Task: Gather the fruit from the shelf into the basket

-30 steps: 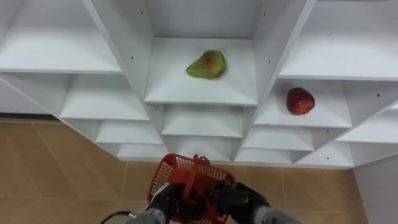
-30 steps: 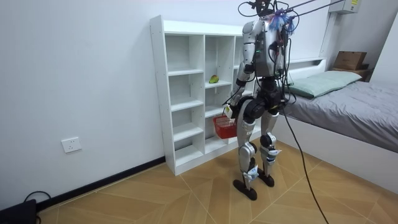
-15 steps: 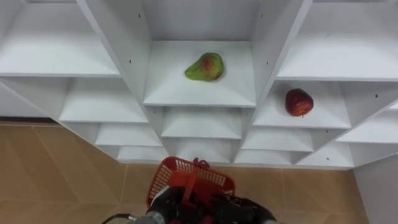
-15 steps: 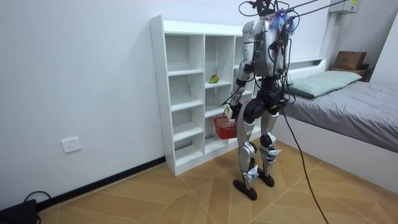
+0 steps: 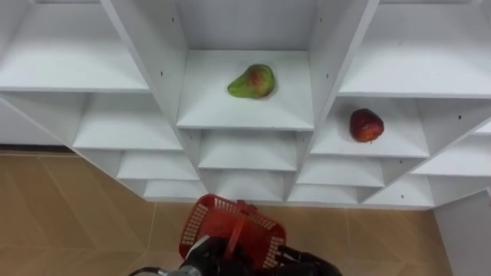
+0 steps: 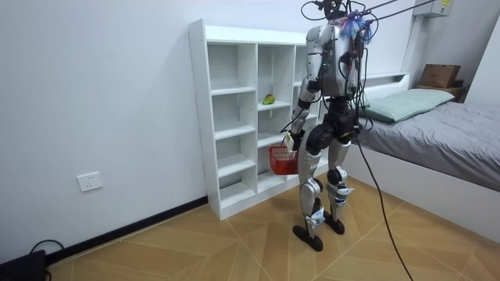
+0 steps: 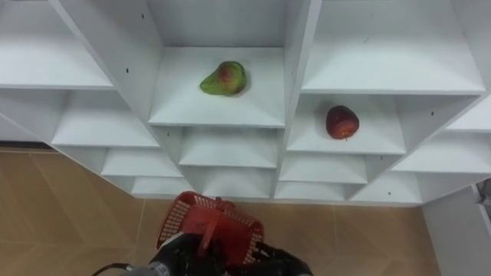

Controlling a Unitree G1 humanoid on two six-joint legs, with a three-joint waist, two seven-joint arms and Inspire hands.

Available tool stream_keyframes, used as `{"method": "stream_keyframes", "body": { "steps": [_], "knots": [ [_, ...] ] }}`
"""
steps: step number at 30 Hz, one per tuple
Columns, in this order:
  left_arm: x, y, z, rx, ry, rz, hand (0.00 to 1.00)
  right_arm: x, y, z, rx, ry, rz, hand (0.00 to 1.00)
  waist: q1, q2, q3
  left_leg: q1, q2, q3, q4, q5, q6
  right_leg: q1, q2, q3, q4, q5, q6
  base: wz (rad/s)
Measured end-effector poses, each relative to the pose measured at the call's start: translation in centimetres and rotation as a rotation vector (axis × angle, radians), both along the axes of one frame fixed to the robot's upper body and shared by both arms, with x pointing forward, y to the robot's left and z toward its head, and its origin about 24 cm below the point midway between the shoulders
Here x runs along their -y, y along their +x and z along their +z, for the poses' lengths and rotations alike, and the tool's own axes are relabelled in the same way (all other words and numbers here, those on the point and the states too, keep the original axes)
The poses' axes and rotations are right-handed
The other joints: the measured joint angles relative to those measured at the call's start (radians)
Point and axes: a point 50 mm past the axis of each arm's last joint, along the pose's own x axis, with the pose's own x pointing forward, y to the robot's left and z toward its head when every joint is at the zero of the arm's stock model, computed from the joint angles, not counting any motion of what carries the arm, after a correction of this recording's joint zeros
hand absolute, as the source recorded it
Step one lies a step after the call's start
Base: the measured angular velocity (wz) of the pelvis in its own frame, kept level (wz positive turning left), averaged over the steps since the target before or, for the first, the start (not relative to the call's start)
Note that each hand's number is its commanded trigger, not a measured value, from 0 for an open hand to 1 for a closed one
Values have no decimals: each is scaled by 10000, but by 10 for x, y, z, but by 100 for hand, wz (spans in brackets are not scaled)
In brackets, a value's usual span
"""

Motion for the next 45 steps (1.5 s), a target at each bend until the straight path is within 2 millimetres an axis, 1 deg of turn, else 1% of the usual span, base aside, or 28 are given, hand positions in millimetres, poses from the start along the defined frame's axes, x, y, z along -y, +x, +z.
{"method": "stream_keyframes", "body": {
  "steps": [18, 27, 35, 39, 42, 44, 45],
  "knots": [
    [0, 0, 0, 9, -2, -1, 100, 0, 0, 0, 3, -8, 1, 0, -7, 12, 19, -36, 14, -2, -54, -3, -5, 1, 33, -46, -75, 26, -9, 0],
    [0, 0, 0, 2, 7, -3, 100, 1, 0, 0, -4, -18, -3, 0, 13, 16, 15, 0, 8, 10, -86, 4, -12, 19, 36, -33, -106, 31, -11, 0],
    [-3, -4, -3, -142, 207, 210, 100, 0, -1, 0, 5, -186, 397, 0, 35, 21, 13, 184, 14, 28, -120, 5, -13, 177, 40, -33, -109, 31, -11, 0],
    [-9, -7, -6, -325, 562, 546, 100, -1, 0, 0, 69, -56, 386, 0, 68, 24, 11, 371, 19, 19, -157, 0, -19, 389, 56, -41, -142, 31, -10, 0],
    [-15, -8, -7, -358, 807, 698, 100, -4, 3, 2, 260, 63, 446, 0, 81, 57, -15, 383, 20, 22, -142, 14, -32, 401, 56, -27, -136, 35, -17, 0],
    [-20, -9, -8, -392, 927, 852, 100, -5, 7, 4, 456, 145, 470, 0, 81, 84, -51, 394, 19, 22, -127, 17, -34, 401, 55, -20, -133, 37, -19, 0],
    [-24, -11, -9, -393, 1049, 997, 100, -6, 9, 6, 628, 209, 493, 0, 89, 82, -83, 418, 17, 20, -138, 21, -37, 412, 56, -10, -129, 37, -18, 0]
  ]
}}
